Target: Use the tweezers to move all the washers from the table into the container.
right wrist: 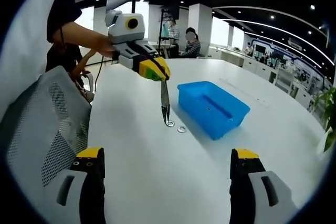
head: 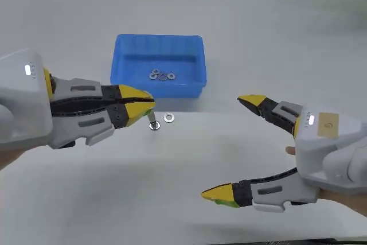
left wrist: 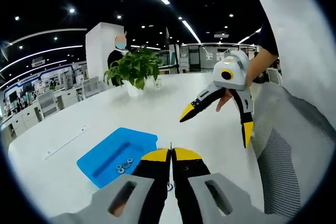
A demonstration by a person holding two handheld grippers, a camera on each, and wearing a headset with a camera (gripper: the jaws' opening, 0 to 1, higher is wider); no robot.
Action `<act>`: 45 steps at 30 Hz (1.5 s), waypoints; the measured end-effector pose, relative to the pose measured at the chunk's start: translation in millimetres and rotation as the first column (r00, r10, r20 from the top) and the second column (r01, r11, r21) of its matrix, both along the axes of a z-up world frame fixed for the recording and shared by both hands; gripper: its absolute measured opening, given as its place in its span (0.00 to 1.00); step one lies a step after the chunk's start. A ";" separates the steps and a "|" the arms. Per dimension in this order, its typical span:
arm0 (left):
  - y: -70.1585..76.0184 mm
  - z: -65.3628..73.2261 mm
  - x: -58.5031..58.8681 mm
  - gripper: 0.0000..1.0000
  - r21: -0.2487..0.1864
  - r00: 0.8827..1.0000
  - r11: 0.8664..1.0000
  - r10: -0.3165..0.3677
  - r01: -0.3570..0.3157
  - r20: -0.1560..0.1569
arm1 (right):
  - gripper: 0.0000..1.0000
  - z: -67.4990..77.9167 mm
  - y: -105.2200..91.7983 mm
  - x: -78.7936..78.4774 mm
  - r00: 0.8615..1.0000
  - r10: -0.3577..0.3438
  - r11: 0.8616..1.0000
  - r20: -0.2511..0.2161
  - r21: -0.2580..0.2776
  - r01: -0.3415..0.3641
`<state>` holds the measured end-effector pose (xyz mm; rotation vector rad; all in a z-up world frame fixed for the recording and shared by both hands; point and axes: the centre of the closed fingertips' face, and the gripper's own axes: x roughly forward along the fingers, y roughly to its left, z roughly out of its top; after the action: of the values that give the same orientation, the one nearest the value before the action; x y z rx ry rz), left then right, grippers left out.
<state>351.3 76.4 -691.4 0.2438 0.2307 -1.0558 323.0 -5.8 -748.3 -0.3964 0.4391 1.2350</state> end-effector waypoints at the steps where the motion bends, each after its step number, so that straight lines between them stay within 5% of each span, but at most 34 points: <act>1: -0.3 -0.9 0.7 0.05 0.003 1.000 1.000 0.000 0.000 -0.001 | 1.00 -0.6 -0.5 -0.5 1.000 -0.002 1.000 -0.006 0.003 0.002; 9: -1.1 -4.9 0.9 0.05 0.013 1.000 1.000 -0.013 0.013 -0.018 | 1.00 -5.7 2.8 -4.2 0.999 0.004 1.000 -0.034 0.009 -0.004; 15: -1.4 -5.4 0.2 0.05 0.035 0.997 0.998 -0.041 0.043 -0.069 | 0.99 -5.8 15.5 -3.3 0.998 0.035 0.999 -0.049 0.019 -0.034; 18: -0.7 -5.7 3.1 0.05 0.050 0.994 0.997 -0.058 0.062 -0.091 | 0.86 -8.5 24.9 -2.4 0.994 0.070 0.998 -0.088 0.002 -0.070; 23: -3.8 -6.5 5.4 0.05 0.047 0.989 0.996 -0.075 0.081 -0.128 | 0.75 1.1 51.2 8.4 0.988 0.113 0.993 -0.106 0.051 -0.108; 30: -6.4 -7.9 3.6 0.05 0.060 0.985 0.993 -0.095 0.105 -0.145 | 0.59 -0.1 81.9 24.4 0.978 0.171 0.984 -0.119 0.065 -0.164; 32: -7.6 -7.5 -0.3 0.05 0.066 0.984 0.991 -0.104 0.115 -0.145 | 0.54 -3.0 87.2 21.3 0.965 0.209 0.977 -0.159 0.070 -0.200; 45: -1.6 -8.7 -3.9 0.05 0.052 0.982 0.993 -0.098 0.107 -0.159 | 0.23 -14.8 109.3 20.1 0.936 0.323 0.946 -0.141 0.046 -0.320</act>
<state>347.3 74.8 -700.1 0.2294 0.3954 -1.1727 343.0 103.5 -763.1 -0.3692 0.4990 1.5942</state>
